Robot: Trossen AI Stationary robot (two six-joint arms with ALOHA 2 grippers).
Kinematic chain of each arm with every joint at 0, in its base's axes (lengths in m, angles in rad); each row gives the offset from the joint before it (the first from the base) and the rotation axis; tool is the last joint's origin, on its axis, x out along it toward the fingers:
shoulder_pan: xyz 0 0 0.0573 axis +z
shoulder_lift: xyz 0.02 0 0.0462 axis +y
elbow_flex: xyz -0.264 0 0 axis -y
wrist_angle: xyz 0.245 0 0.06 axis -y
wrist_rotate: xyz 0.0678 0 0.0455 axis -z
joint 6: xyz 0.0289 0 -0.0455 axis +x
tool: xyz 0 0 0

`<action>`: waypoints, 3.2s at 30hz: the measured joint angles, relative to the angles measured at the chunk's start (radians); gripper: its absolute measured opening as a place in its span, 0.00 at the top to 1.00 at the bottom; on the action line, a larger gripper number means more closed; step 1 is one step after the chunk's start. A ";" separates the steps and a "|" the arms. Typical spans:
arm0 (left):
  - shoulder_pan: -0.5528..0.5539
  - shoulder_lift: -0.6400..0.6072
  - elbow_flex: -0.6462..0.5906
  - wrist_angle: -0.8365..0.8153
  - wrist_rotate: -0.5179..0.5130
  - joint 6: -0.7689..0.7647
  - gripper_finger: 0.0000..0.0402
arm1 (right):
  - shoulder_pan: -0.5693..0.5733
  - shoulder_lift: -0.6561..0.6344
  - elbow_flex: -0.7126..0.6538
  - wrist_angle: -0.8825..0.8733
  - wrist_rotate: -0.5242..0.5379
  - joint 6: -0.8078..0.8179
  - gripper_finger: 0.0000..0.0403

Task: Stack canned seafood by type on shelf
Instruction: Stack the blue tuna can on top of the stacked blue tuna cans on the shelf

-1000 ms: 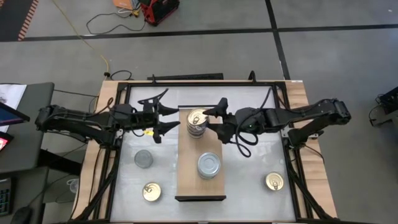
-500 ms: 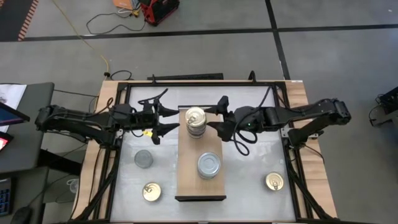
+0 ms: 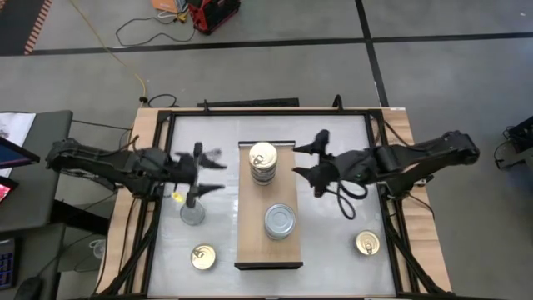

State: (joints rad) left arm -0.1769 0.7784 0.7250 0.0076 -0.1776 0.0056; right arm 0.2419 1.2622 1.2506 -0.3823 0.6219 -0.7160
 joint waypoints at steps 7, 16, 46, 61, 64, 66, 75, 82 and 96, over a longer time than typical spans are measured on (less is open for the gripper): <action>-0.170 0.006 -0.001 -0.452 -0.139 -0.302 0.40 | -0.009 -0.066 -0.001 -0.379 -0.032 0.659 0.22; -0.185 0.035 -0.001 -0.897 -0.201 -0.651 0.41 | -0.015 -0.067 -0.120 -0.473 -0.048 0.929 0.22; -0.485 0.372 -0.116 -0.373 0.133 -0.773 0.41 | 0.081 -0.154 -0.503 0.013 0.154 1.048 0.22; -0.480 0.561 -0.040 -0.496 0.008 -0.781 0.41 | 0.094 -0.215 -0.503 0.018 0.189 1.049 0.22; -0.462 0.540 -0.040 -0.593 -0.088 -0.804 0.41 | 0.110 -0.215 -0.503 0.020 0.189 1.056 0.22; -0.451 0.519 -0.041 -0.692 -0.174 -0.843 0.41 | 0.124 -0.215 -0.503 0.021 0.189 1.058 0.22; -0.371 0.366 -0.049 -0.998 -0.360 -0.984 0.41 | 0.196 -0.215 -0.503 0.034 0.190 1.094 0.22; -0.336 0.197 -0.034 -0.956 -0.369 -0.941 0.41 | 0.229 -0.215 -0.503 0.032 0.192 1.111 0.22; 0.008 0.175 -0.104 -0.847 -0.147 -0.731 0.51 | 0.236 -0.143 -0.502 0.130 0.218 1.056 0.22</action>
State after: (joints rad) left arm -0.1693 0.9531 0.6211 -0.8393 -0.3245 -0.7254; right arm 0.4781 1.1189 0.7483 -0.2525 0.8400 0.3397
